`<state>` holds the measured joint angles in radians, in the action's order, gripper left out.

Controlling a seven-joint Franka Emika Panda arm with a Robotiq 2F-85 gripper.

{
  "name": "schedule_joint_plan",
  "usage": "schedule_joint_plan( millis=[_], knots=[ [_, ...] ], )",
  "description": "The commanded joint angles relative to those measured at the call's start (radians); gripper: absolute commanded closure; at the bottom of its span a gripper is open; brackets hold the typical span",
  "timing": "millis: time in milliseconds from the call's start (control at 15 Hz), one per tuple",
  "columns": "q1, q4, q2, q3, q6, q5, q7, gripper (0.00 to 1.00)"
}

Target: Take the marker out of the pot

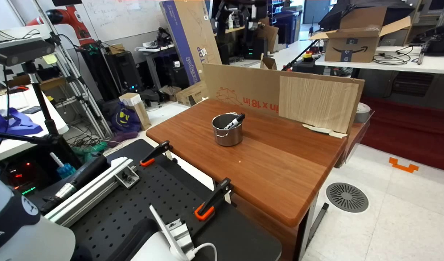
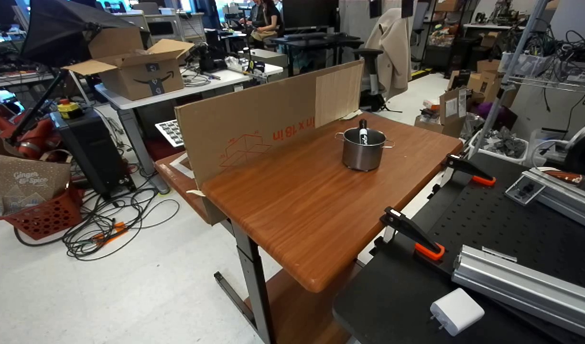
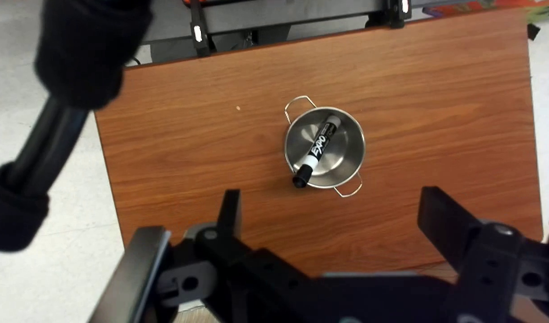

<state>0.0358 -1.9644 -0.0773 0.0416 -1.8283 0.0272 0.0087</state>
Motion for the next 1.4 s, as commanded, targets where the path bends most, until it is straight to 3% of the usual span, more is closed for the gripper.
schedule_joint_plan(
  millis=[0, 267, 800, 1333],
  knots=[
    [-0.019, -0.026, -0.037, -0.012, -0.112, -0.029, 0.125, 0.00],
    [-0.039, -0.053, -0.105, -0.011, -0.242, -0.071, 0.230, 0.00],
    [-0.114, -0.115, -0.222, 0.024, -0.476, -0.257, 0.543, 0.00],
    [-0.139, -0.200, -0.257, 0.057, -0.608, -0.327, 0.667, 0.00]
  ],
)
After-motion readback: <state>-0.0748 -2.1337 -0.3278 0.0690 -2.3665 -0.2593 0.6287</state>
